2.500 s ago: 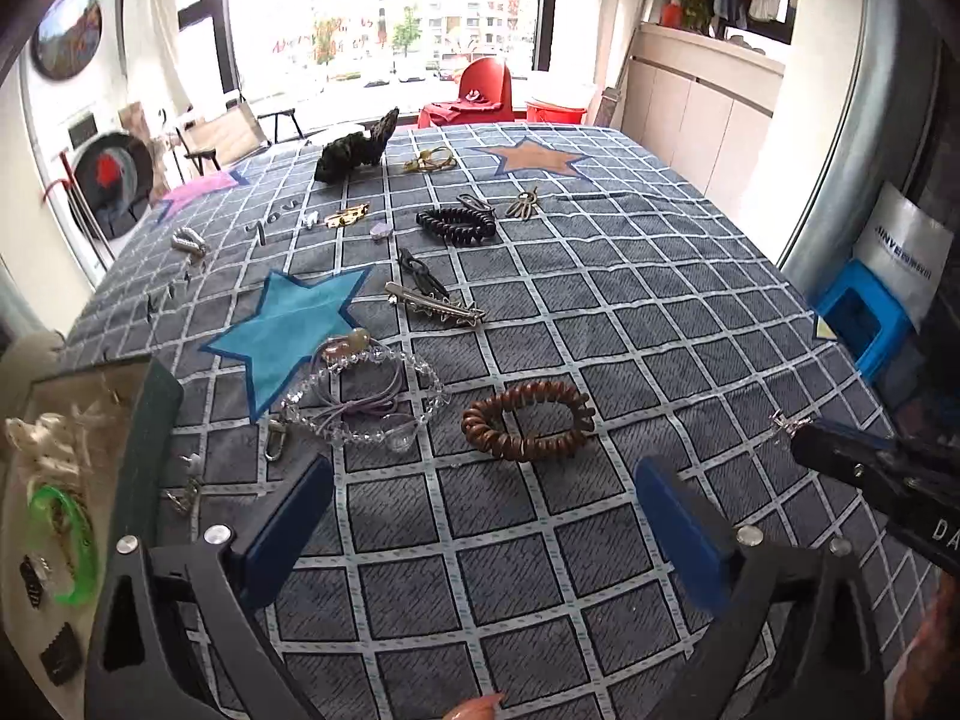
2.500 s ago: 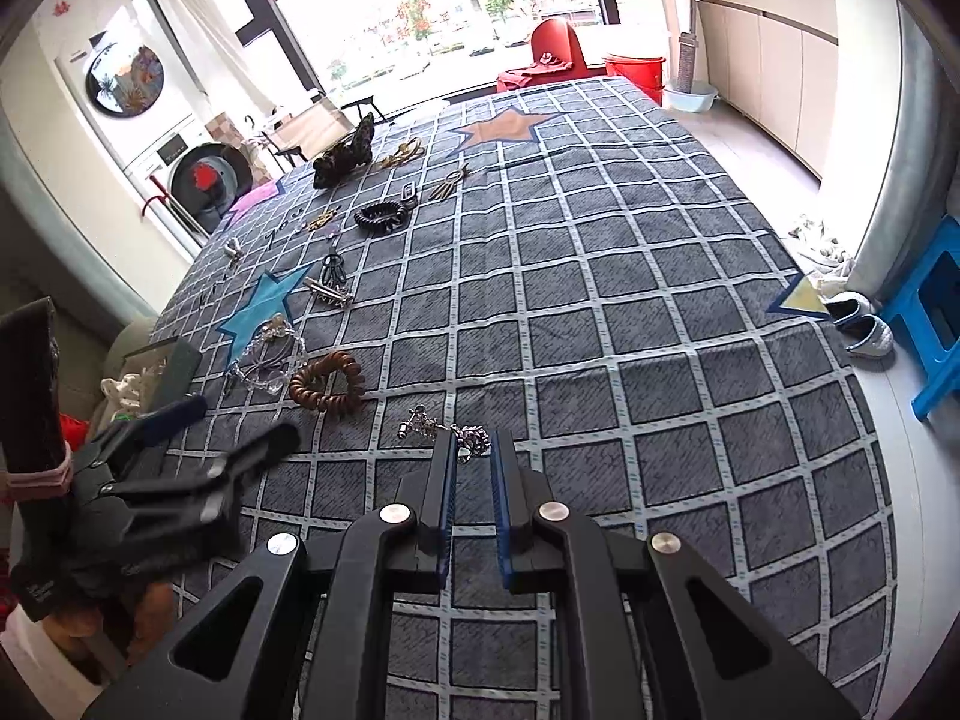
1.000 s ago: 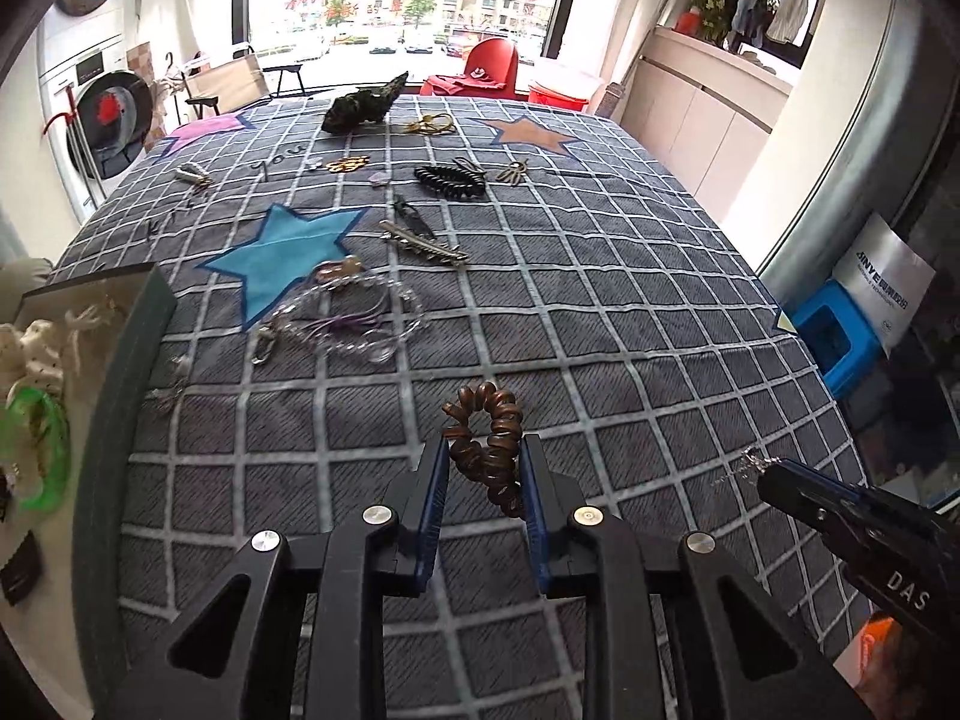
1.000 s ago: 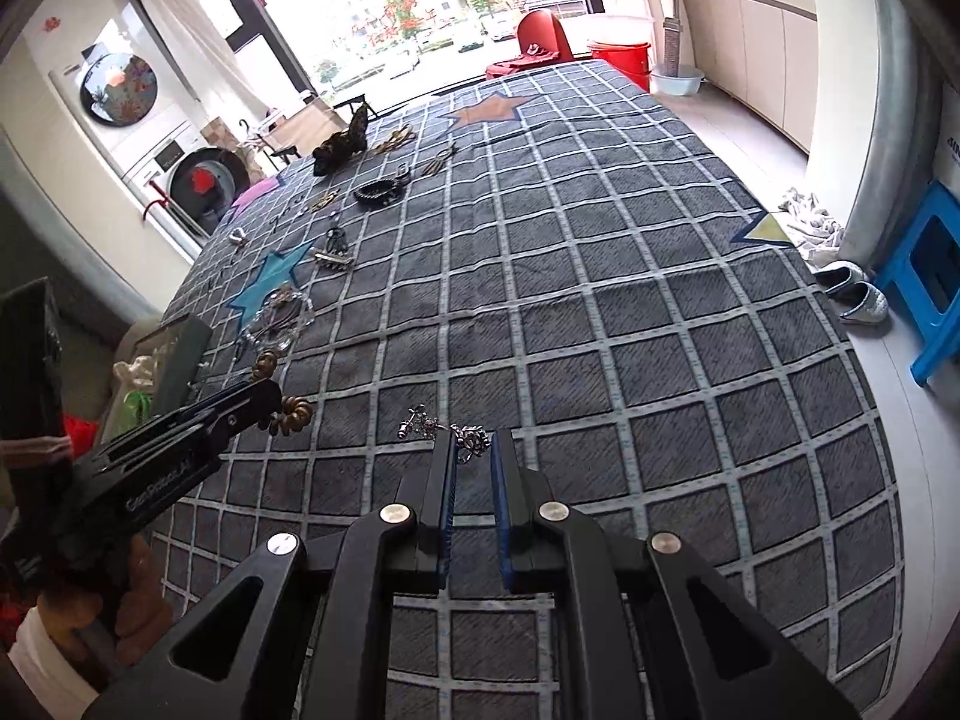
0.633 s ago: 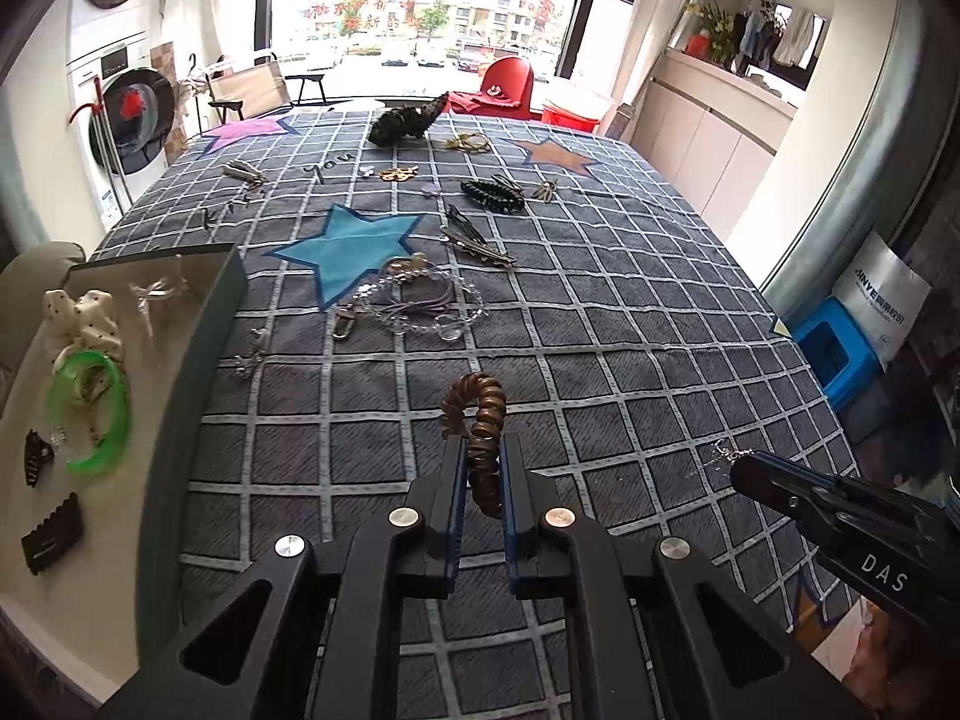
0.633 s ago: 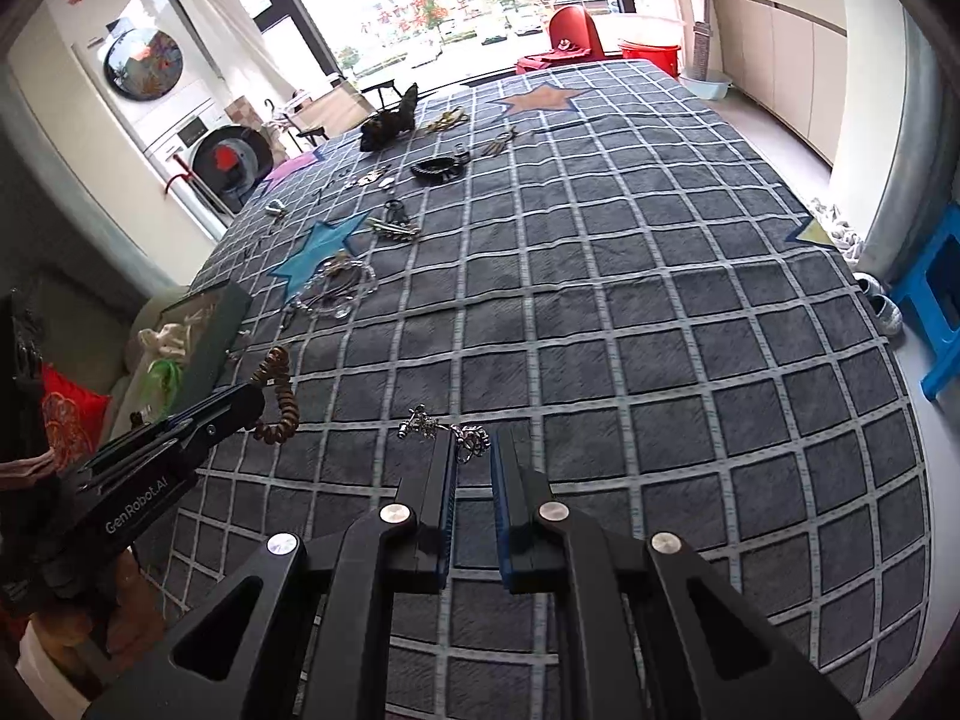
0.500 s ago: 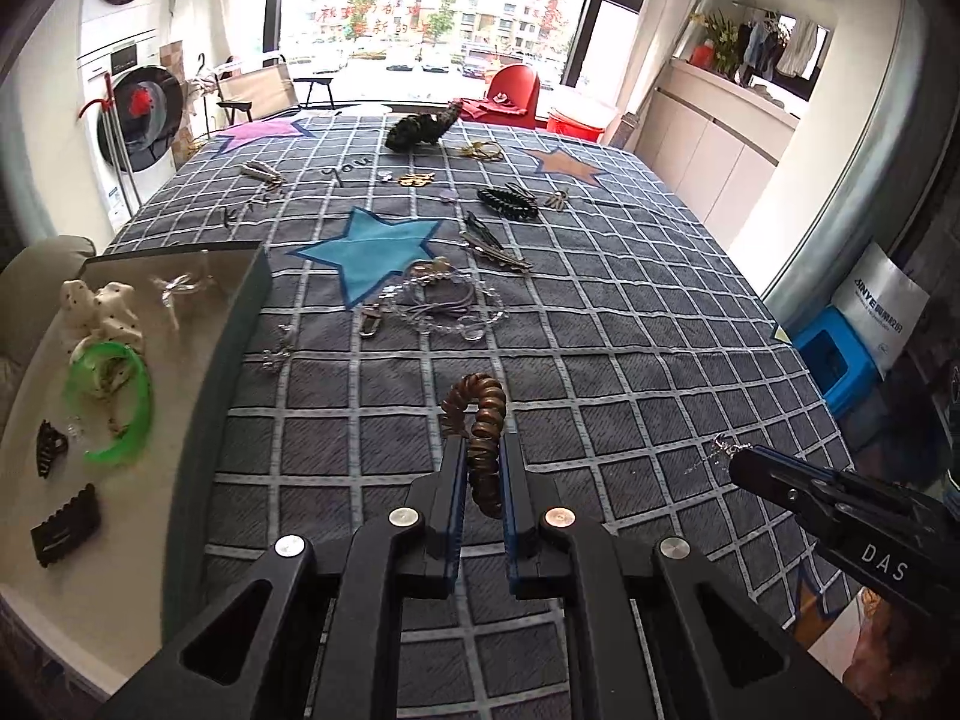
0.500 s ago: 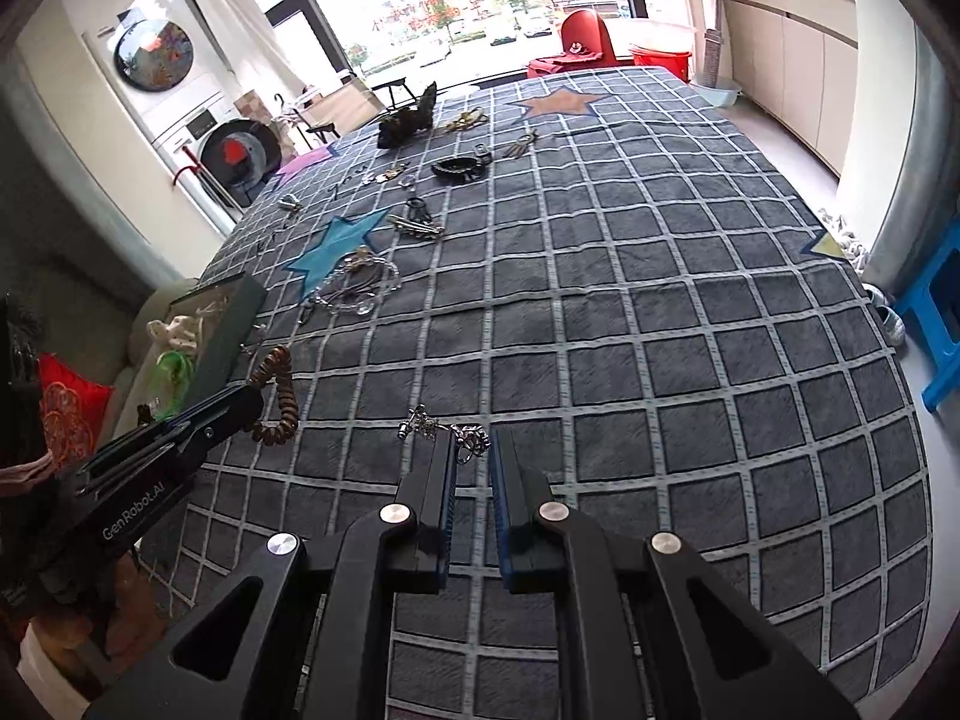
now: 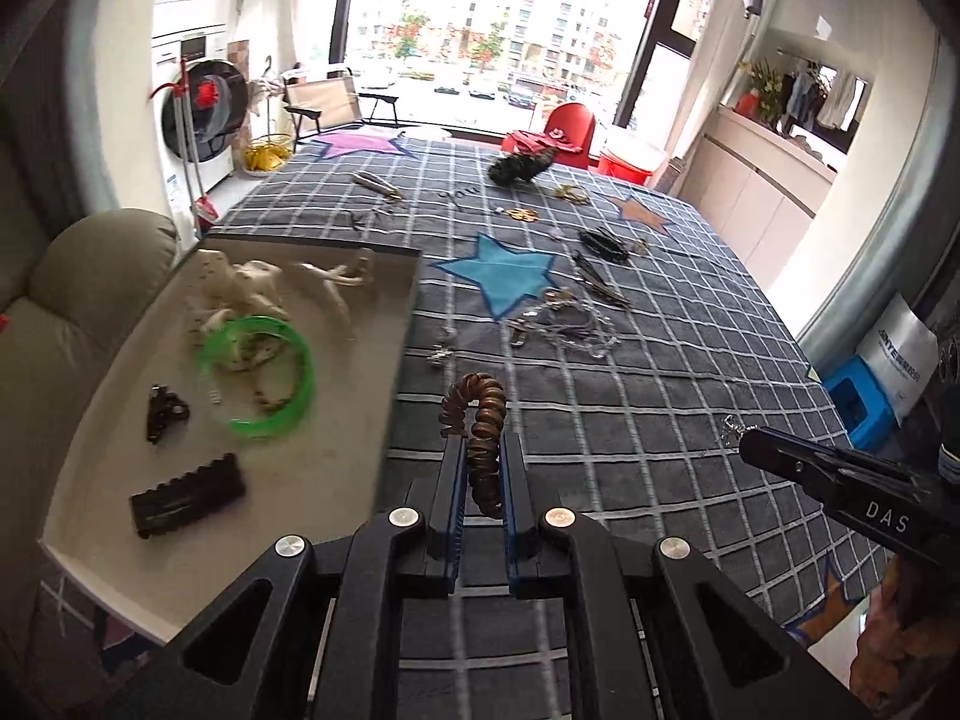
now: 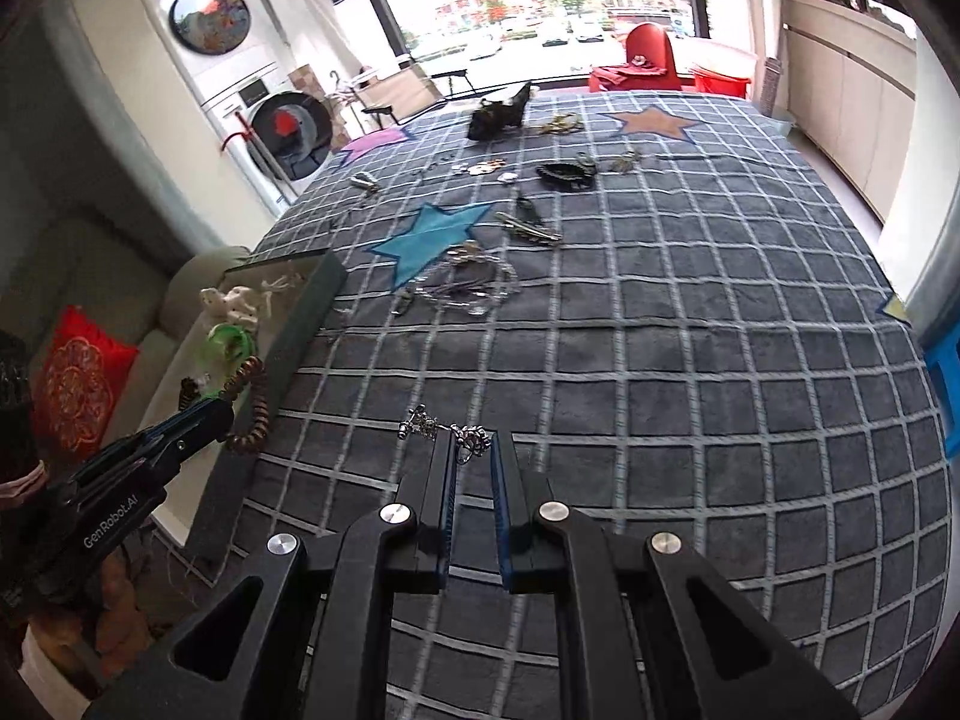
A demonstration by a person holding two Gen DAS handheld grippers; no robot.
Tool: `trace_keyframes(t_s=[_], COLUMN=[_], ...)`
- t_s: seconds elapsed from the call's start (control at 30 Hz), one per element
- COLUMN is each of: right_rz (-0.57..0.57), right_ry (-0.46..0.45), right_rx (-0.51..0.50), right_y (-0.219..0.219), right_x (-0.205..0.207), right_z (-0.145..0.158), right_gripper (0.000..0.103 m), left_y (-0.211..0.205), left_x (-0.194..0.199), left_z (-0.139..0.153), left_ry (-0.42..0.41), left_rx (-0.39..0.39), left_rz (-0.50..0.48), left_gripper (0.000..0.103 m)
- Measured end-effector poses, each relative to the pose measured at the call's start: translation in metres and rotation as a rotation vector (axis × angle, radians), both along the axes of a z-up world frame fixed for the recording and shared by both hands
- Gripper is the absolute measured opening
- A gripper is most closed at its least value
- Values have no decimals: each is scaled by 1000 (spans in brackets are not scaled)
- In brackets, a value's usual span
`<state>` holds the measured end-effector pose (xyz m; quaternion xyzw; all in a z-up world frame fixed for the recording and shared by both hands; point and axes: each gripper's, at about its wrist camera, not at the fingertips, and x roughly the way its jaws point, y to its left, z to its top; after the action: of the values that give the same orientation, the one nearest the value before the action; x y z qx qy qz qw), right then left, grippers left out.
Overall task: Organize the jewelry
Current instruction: 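Carry the hair tie with the left tool while the right tool carries the keychain to the tray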
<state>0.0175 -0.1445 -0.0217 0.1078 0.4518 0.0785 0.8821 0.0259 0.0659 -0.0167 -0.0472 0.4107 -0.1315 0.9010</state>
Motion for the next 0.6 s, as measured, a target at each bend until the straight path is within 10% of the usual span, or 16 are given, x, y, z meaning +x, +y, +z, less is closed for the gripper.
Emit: trace_keyframes(t_s=[0.6], right_rz=[328], right_ry=[43], right_rx=[6], right_y=[155], right_x=[54], right_z=[-3], right_gripper=[12], left_y=[129], left_x=[2], left_z=[-24], left_ry=[38], left_rx=[67], left_rz=[237], left_gripper=[12])
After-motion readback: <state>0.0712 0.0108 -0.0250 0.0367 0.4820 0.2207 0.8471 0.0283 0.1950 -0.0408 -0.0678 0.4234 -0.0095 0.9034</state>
